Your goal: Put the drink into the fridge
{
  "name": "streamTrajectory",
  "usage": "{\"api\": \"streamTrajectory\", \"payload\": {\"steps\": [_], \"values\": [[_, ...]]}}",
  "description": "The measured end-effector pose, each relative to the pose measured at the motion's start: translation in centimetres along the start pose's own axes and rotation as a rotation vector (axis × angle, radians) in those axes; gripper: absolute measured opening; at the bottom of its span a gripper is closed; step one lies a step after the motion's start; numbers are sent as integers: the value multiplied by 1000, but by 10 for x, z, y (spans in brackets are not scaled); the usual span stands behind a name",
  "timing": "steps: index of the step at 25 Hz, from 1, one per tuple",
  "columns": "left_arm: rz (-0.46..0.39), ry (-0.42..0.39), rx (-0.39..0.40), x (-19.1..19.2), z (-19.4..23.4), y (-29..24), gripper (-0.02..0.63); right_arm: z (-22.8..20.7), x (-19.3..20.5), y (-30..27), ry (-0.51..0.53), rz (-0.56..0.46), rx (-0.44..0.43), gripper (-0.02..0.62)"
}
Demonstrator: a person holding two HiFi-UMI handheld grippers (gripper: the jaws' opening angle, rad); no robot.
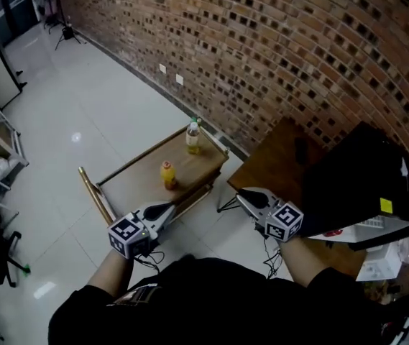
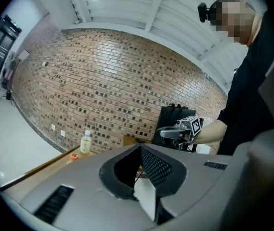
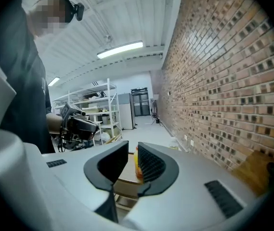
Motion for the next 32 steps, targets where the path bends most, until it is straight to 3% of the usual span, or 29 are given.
{"api": "streamTrajectory", "payload": {"steps": [7,10,18,26,32], "values": [[12,38,-107,25,84,57,-5,-13,29,-163,47,84,-105,225],[20,59,-143,35,110,77,-5,-22,58,-229,44,126,-122,321],[53,96,-208,59,149,113,-5,-45,154,-333,143,341,-111,423],[61,134,-229,69,164,120,-5,-51,209,-380,194,419,-97,433],[83,135,-255,77,169,131,-5,-43,218,-397,221,403,-112,364]]}}
Point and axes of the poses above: the fingertips, and each gripper's own axes: y backward along the fingers, z to its left, x out of its underside, the point moved 2 cm from there along y, backward along the fingers, and after that the axes turned 3 degrees about -y, right-handed, at the moved point
